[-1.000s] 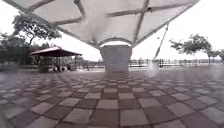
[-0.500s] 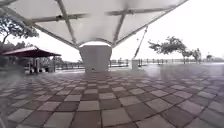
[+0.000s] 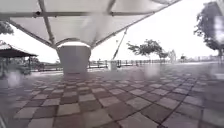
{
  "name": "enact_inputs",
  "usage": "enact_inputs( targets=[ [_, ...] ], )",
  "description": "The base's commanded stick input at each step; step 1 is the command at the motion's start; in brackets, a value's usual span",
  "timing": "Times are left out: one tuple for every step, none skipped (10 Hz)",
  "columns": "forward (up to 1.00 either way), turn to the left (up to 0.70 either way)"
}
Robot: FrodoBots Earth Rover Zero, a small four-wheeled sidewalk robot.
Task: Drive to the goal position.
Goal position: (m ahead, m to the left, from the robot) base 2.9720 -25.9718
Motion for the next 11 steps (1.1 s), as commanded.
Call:
enact_inputs(
  targets=[
    [0.17, 0.0],
    [0.4, 0.01],
    [1.0, 0.01],
    [1.0, 0.01],
    [1.0, 0.01],
    [1.0, 0.01],
    [1.0, 0.01],
    [1.0, 0.01],
    [1.0, -0.04],
    [1.0, -0.15],
    [1.0, -0.28]
  ],
)
